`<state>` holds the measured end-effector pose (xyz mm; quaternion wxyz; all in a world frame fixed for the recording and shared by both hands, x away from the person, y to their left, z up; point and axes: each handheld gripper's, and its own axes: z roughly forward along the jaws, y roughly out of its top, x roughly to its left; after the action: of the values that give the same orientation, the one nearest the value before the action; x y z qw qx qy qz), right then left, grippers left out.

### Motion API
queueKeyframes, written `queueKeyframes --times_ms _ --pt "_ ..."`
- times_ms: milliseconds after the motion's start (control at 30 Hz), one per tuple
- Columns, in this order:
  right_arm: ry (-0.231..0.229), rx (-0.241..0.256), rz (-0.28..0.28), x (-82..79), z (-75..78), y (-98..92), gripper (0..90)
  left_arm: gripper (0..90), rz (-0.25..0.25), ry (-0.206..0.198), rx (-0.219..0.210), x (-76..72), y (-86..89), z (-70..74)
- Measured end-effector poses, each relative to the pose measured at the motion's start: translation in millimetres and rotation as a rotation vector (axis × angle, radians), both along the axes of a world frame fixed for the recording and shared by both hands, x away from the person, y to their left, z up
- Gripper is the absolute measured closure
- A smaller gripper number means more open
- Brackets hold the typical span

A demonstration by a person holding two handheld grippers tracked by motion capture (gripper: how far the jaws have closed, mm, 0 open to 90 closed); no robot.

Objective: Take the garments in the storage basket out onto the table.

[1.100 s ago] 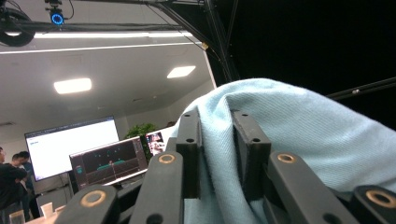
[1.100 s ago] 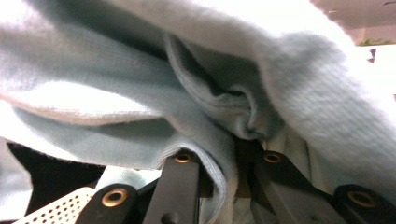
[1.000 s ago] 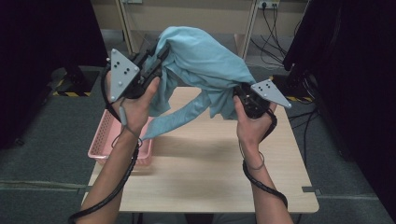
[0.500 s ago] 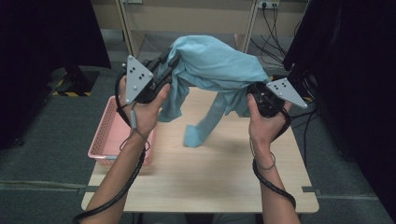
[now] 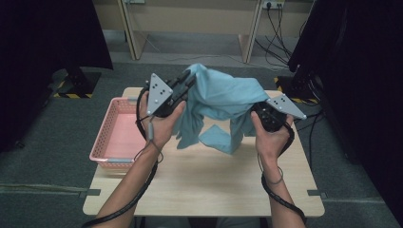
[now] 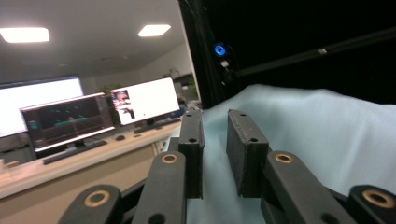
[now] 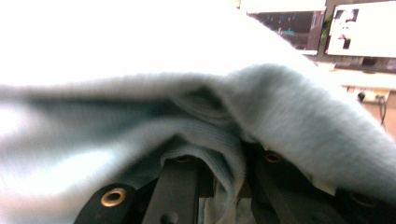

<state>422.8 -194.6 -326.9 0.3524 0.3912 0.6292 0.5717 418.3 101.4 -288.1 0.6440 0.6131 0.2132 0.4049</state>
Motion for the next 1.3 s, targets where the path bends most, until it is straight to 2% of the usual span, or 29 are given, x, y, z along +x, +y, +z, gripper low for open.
queueKeyframes --times_ms 133,233,433,567,700,933,1067,1300 --pt "0.061 -0.051 0.023 2.4 -16.8 2.0 83.6 74.6 -0.018 0.049 0.023 5.4 -8.2 -18.7" --pt "0.117 -0.102 0.037 6.2 -30.0 5.2 83.5 73.2 -0.031 0.068 0.019 5.4 -9.7 -27.9" --pt "0.177 -0.129 0.042 9.9 -42.9 5.2 83.0 65.8 -0.047 0.087 0.022 0.0 -13.2 -40.4" --pt "0.212 -0.154 0.051 10.8 -51.2 6.8 82.1 56.0 -0.045 0.097 0.025 -5.2 -13.8 -47.1" --pt "0.237 -0.166 0.044 13.4 -60.6 7.0 81.0 46.5 -0.032 0.105 0.041 -10.3 -13.5 -53.3" --pt "0.262 -0.183 0.033 16.3 -71.8 8.0 79.2 29.5 -0.02 0.146 0.027 -16.8 -11.6 -64.6" --pt "0.277 -0.192 0.032 17.6 -78.9 9.3 78.8 25.3 -0.015 0.171 0.025 -19.5 -9.1 -75.2" --pt "0.306 -0.215 0.034 20.8 -91.3 15.7 78.4 24.0 -0.012 0.203 0.013 -22.5 -2.2 -88.8"
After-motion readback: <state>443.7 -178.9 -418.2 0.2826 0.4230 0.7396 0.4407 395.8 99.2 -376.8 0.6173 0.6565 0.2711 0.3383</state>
